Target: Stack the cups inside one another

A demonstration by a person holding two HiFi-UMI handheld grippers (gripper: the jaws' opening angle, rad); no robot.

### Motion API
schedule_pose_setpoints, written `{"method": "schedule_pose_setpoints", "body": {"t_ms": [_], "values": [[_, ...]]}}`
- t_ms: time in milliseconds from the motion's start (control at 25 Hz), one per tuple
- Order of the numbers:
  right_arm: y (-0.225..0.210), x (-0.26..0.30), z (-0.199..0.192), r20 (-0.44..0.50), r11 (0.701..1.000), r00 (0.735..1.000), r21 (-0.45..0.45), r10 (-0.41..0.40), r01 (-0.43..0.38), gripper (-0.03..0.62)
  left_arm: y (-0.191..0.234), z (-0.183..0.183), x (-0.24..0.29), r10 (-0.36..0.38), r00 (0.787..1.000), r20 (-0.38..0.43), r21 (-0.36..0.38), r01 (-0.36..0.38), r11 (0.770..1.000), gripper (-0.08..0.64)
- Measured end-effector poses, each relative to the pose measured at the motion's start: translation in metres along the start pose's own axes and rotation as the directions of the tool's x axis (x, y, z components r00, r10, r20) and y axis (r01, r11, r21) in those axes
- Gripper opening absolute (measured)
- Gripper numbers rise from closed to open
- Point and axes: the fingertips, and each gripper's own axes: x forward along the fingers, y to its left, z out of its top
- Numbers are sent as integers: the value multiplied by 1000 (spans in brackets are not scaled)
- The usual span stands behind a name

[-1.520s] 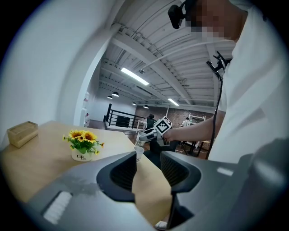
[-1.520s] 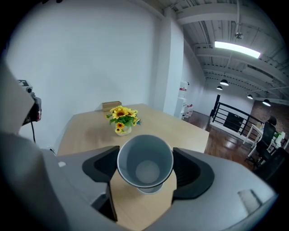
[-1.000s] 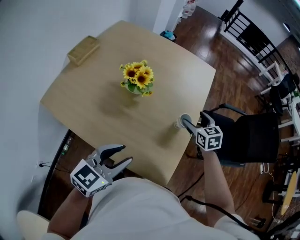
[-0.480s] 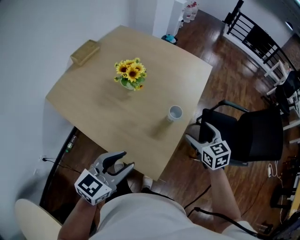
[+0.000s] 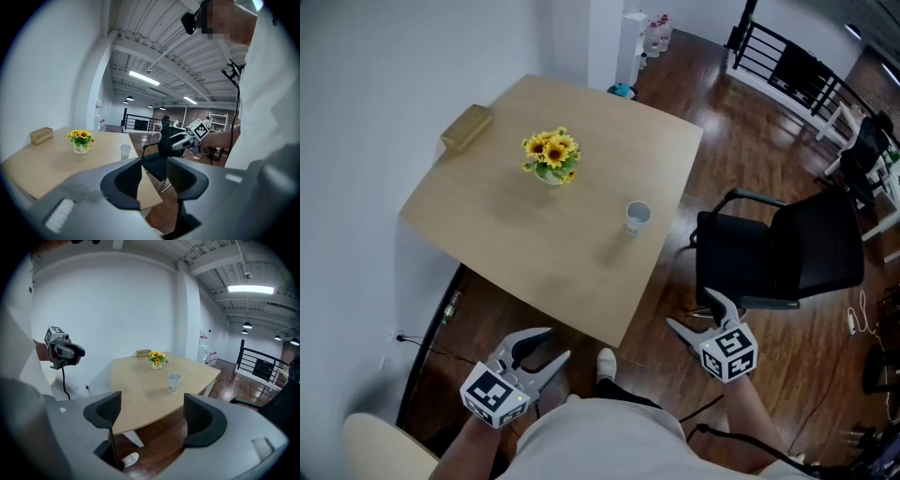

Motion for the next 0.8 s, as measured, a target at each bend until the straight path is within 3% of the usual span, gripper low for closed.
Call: {"method": "schedule_pose_setpoints", "body": {"t_ms": [440, 800], "values": [[142, -102, -29, 8, 1000, 1000, 25, 10, -10, 413, -53, -47, -107, 13, 997, 77, -18, -11, 1000, 178], [192, -162, -54, 22, 1000, 1000, 13, -21, 20, 414, -87, -53, -136, 15, 993, 121, 19, -17, 1000, 178]]}}
